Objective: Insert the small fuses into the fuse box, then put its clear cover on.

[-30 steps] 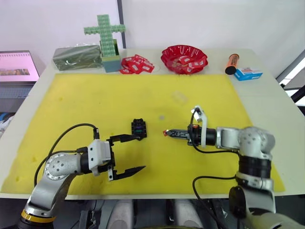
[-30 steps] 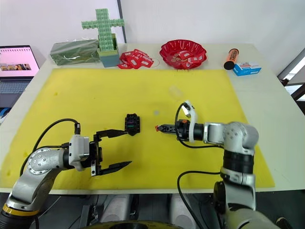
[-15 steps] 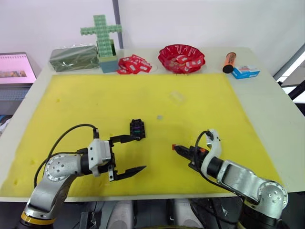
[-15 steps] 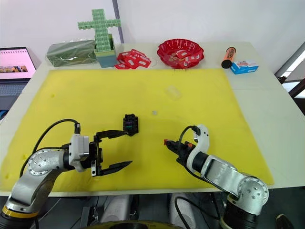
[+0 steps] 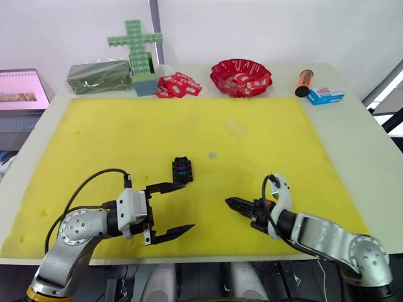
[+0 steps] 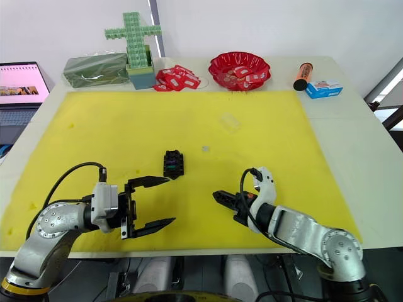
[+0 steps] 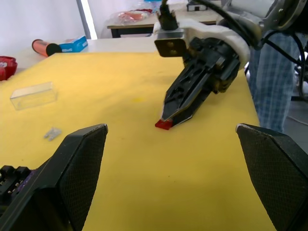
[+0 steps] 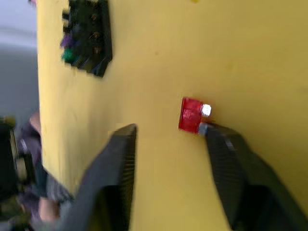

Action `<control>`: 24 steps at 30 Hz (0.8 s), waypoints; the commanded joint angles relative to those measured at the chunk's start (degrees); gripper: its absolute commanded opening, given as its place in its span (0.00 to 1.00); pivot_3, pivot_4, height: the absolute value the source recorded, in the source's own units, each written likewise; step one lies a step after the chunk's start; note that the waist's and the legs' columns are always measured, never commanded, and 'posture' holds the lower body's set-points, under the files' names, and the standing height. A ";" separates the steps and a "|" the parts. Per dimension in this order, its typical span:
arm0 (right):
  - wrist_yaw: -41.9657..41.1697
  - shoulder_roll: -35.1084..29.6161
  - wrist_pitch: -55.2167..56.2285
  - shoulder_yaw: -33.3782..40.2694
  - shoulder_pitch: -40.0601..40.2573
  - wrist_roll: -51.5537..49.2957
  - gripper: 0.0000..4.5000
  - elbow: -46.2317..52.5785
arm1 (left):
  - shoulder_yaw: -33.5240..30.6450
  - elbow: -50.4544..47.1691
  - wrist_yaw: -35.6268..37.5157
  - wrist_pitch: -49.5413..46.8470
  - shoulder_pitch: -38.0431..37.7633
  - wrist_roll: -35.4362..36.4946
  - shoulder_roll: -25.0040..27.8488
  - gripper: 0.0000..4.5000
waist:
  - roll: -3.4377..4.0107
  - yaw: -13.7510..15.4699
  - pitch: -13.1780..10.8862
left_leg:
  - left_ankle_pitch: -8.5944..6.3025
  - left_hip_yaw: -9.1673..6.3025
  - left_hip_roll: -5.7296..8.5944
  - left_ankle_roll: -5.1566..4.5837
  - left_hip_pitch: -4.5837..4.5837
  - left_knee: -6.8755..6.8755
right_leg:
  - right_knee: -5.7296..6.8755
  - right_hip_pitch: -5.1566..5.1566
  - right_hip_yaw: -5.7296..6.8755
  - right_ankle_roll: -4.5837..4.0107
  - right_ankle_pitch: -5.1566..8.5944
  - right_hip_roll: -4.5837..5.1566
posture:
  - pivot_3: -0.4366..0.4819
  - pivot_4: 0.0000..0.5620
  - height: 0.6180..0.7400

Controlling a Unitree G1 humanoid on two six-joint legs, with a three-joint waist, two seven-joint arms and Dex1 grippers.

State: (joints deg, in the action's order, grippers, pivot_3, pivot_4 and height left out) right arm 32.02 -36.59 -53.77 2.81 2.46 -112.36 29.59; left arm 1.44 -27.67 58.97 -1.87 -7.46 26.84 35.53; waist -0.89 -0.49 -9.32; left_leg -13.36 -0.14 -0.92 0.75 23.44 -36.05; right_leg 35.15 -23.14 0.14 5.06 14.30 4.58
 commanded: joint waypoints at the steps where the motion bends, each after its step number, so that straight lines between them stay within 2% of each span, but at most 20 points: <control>1: -12.24 -9.44 -5.64 1.29 -1.23 -0.64 0.75 -2.72 | 0.23 -1.46 -0.32 0.68 -0.01 0.16 -0.22 1.00 | 0.00 0.05 0.00 | 0.00 0.02 0.01 0.00 0.00 -0.01 | -0.01 0.00 0.00 0.00 0.00 0.02 | 0.48 0.27 1.00; 4: -26.04 -20.66 -14.29 -0.18 -6.82 -0.64 0.96 -7.55 | 0.47 -1.05 0.67 1.18 0.10 0.08 0.10 1.00 | -0.01 0.12 -0.01 | 0.00 0.03 0.01 0.00 -0.01 -0.06 | -0.05 0.03 0.01 -0.01 0.00 0.04 | 0.48 0.27 1.00; 6: -34.21 -25.72 -22.16 -3.11 -16.13 3.79 0.98 -10.53 | 0.43 -0.39 1.91 2.24 0.16 -0.37 0.66 1.00 | 0.09 0.02 -0.07 | -0.01 0.05 0.01 -0.01 -0.02 -0.08 | -0.05 0.04 0.01 -0.01 -0.01 0.06 | 0.48 0.27 1.00; 8: -42.99 -25.74 -25.86 -6.08 -24.85 11.44 0.98 -14.37 | 0.48 0.09 2.16 2.48 0.50 -0.41 0.65 1.00 | 0.06 -0.23 -0.08 | -0.01 0.12 -0.01 -0.01 0.00 -0.07 | -0.05 -0.06 0.00 -0.04 -0.02 0.06 | 0.48 0.27 1.00; 12: -75.58 -27.92 -16.75 -21.97 -38.18 42.18 0.98 -16.55 | 1.23 0.17 2.38 2.55 1.40 -0.59 0.30 1.00 | 0.10 0.10 -0.07 | -0.17 0.08 -0.05 -0.28 0.03 0.02 | -0.06 -0.17 0.04 0.00 0.02 -0.11 | 0.48 0.27 1.00; 16: -97.21 -25.17 -1.84 -36.09 -46.62 65.49 0.98 -25.94 | 1.81 0.05 2.11 2.30 1.75 -0.80 0.12 1.00 | 0.09 0.31 -0.09 | -0.22 0.16 0.00 -0.37 0.14 -0.04 | -0.06 -0.23 0.05 0.05 0.05 -0.05 | 0.48 0.27 1.00; 17: -100.71 -24.01 0.62 -37.94 -48.20 69.16 0.89 -28.41 | 1.87 -0.12 2.13 2.20 1.72 -0.79 0.22 1.00 | 0.09 0.08 -0.11 | -0.23 0.22 0.02 -0.38 0.13 -0.09 | -0.07 -0.22 0.03 0.06 0.04 -0.04 | 0.48 0.27 1.00; 19: -107.13 -21.92 4.43 -40.31 -50.39 74.71 0.77 -31.91 | 1.65 -0.63 2.24 2.14 1.08 -0.67 0.60 1.00 | 0.09 -0.09 -0.11 | -0.23 0.28 0.04 -0.37 0.13 -0.16 | -0.06 -0.21 0.01 0.07 0.03 0.00 | 0.48 0.27 1.00; 21: -110.66 -19.34 6.78 -41.28 -51.91 78.95 0.63 -35.14 | 1.36 -0.92 2.13 2.02 0.51 -0.63 0.86 1.00 | 0.09 -0.14 -0.11 | -0.23 0.27 0.03 -0.37 0.11 -0.16 | -0.04 -0.19 0.01 0.07 0.03 0.01 | 0.48 0.27 1.00; 24: -113.84 -16.01 7.58 -40.75 -52.99 82.66 0.63 -38.86 | 1.35 -0.98 1.95 2.11 0.16 -0.86 0.94 1.00 | 0.09 -0.13 -0.11 | -0.23 0.25 0.02 -0.37 0.09 -0.15 | 0.00 -0.20 0.01 0.08 0.02 -0.01 | 0.48 0.27 1.00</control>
State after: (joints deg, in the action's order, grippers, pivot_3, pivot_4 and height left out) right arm -79.66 -53.06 -47.17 -38.45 -49.25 -31.60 -8.45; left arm 3.41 -27.03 61.03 -0.59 -7.06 25.67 36.05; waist -0.80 -0.63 -9.43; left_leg -13.59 0.10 -0.90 0.38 23.53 -36.20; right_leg 35.17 -23.34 0.15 5.14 14.32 4.57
